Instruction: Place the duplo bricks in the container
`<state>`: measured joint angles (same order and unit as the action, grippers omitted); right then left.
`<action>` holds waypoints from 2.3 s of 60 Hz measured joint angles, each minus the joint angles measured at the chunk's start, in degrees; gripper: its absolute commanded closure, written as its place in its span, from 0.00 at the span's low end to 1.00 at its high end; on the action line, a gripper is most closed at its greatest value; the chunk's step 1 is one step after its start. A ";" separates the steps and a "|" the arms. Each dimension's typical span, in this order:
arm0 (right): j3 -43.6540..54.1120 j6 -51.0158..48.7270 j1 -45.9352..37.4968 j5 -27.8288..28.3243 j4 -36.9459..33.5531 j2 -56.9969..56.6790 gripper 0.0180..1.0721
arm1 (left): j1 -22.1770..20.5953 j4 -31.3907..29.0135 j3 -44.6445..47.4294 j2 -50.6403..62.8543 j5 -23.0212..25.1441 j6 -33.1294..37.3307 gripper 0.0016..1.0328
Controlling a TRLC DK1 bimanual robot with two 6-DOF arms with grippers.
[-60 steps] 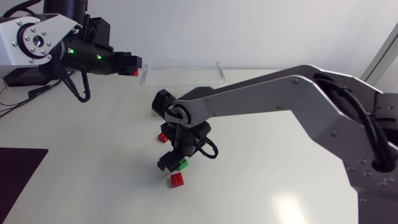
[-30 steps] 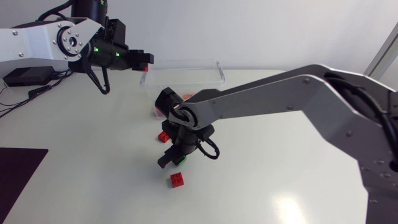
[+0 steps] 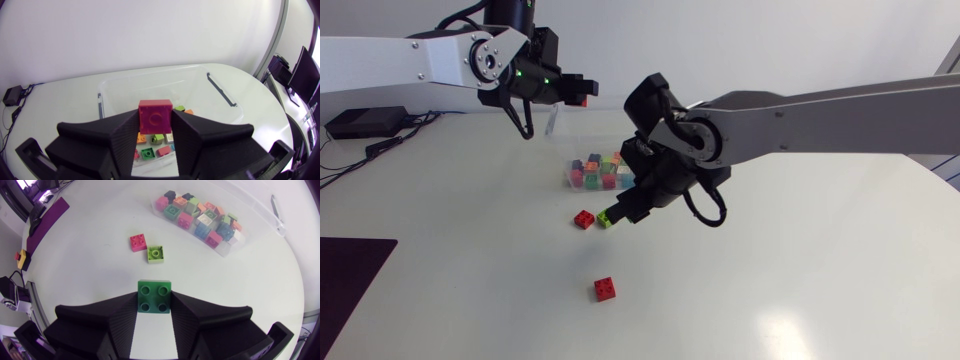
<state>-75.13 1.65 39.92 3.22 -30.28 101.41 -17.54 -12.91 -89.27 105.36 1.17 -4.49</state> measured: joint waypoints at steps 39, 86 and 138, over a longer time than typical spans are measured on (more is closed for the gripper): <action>-3.98 -0.39 -7.93 0.00 1.90 -8.57 0.79 | -3.37 -6.29 6.21 -11.17 -3.63 4.15 0.07; -8.70 0.72 -9.35 0.00 10.91 -6.73 0.79 | -4.22 1.51 31.98 -7.58 2.93 16.87 0.09; -14.38 0.92 -10.51 1.09 15.74 1.27 0.77 | -1.20 5.05 25.73 7.10 8.28 22.16 0.55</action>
<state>-89.52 2.57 29.41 4.32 -14.55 102.67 -18.74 -7.86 -63.55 112.46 9.45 17.67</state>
